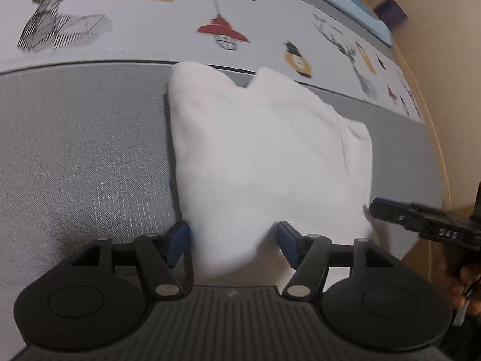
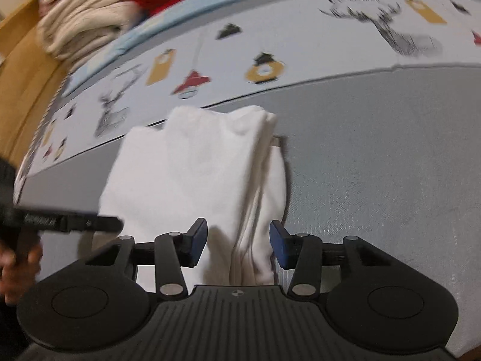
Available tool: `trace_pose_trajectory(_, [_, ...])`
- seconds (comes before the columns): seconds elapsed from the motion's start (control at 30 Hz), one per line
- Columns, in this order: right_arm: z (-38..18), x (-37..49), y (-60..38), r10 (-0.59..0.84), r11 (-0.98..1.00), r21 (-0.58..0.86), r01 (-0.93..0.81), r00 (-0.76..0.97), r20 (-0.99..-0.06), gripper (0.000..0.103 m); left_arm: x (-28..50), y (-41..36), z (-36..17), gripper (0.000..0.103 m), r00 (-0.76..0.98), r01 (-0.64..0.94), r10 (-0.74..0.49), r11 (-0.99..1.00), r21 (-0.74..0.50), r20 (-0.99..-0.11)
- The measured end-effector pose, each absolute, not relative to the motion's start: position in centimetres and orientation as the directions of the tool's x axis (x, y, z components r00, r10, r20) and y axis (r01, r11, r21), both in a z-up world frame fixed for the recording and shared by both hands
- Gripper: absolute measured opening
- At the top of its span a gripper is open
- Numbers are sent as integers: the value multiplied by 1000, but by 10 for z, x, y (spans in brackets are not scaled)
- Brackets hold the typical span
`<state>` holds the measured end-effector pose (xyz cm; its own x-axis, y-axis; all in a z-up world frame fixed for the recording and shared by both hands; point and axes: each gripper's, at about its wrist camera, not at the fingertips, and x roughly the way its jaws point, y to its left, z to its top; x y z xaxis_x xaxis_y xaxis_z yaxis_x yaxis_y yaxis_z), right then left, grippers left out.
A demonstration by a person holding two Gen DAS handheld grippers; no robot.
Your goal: Fold small clothes
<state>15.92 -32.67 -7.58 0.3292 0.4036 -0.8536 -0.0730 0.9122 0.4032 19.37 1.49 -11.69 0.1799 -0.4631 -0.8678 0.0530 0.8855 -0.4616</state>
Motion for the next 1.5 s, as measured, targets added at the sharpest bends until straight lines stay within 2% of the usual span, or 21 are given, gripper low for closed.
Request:
trace_pose_trajectory(0.13, [-98, 178, -315, 366, 925, 381, 5, 266, -892, 49, 205, 17, -128, 72, 182, -32, -465, 878, -478, -867])
trace_pose_trajectory(0.27, [-108, 186, -302, 337, 937, 350, 9, 255, -907, 57, 213, 15, -135, 74, 181, -50, -470, 873, -485, -864])
trace_pose_trajectory(0.4, [-111, 187, -299, 324, 943, 333, -8, 255, -911, 54, 218, 9, -134, 74, 191, -32, -454, 883, -468, -870])
trace_pose_trajectory(0.47, [-111, 187, -298, 326, 943, 333, -19, 258, -909, 48, 219, 7, -132, 67, 200, -16, -439, 892, -451, -876])
trace_pose_trajectory(0.6, [-106, 188, -295, 337, 939, 341, -37, 280, -899, 32, 222, 6, -120, 34, 240, 19, -443, 892, -452, -864])
trace_pose_trajectory(0.73, [-97, 192, -297, 365, 925, 380, -22, 331, -870, 24, 224, 6, -100, 31, 305, 88, -430, 901, -425, -850])
trace_pose_trajectory(0.83, [-85, 197, -294, 377, 915, 402, -29, 413, -829, 23, 228, 16, -83, 31, 382, 85, -436, 894, -439, -815])
trace_pose_trajectory(0.9, [-66, 197, -284, 352, 928, 364, -82, 517, -780, 23, 227, 26, -65, 34, 486, 89, -428, 892, -444, -762])
trace_pose_trajectory(0.97, [-45, 194, -275, 282, 954, 277, -114, 651, -704, 24, 224, 35, -49, 47, 594, 71, -389, 897, -435, -704])
trace_pose_trajectory(1.0, [-39, 194, -274, 249, 962, 254, -99, 696, -674, 34, 224, 39, -44, 59, 620, 63, -373, 900, -431, -690])
trace_pose_trajectory(1.07, [-41, 201, -281, 236, 956, 291, -42, 701, -673, 43, 227, 44, -49, 61, 595, 47, -374, 900, -433, -712])
trace_pose_trajectory(1.17, [-58, 210, -288, 304, 930, 368, -17, 601, -739, 43, 232, 52, -70, 61, 498, -29, -378, 892, -451, -780])
trace_pose_trajectory(1.33, [-76, 210, -265, 338, 939, 322, -117, 474, -813, 43, 232, 64, -105, 61, 349, -126, -351, 901, -414, -869])
trace_pose_trajectory(1.43, [-89, 207, -251, 287, 958, 255, -132, 405, -868, 35, 230, 63, -109, 61, 340, -132, -349, 902, -412, -873])
trace_pose_trajectory(1.47, [-95, 206, -251, 266, 964, 235, -125, 384, -884, 22, 229, 61, -108, 61, 340, -120, -343, 907, -403, -876])
trace_pose_trajectory(1.5, [-99, 207, -250, 258, 966, 234, -110, 366, -894, 16, 228, 59, -106, 61, 340, -114, -338, 912, -395, -878])
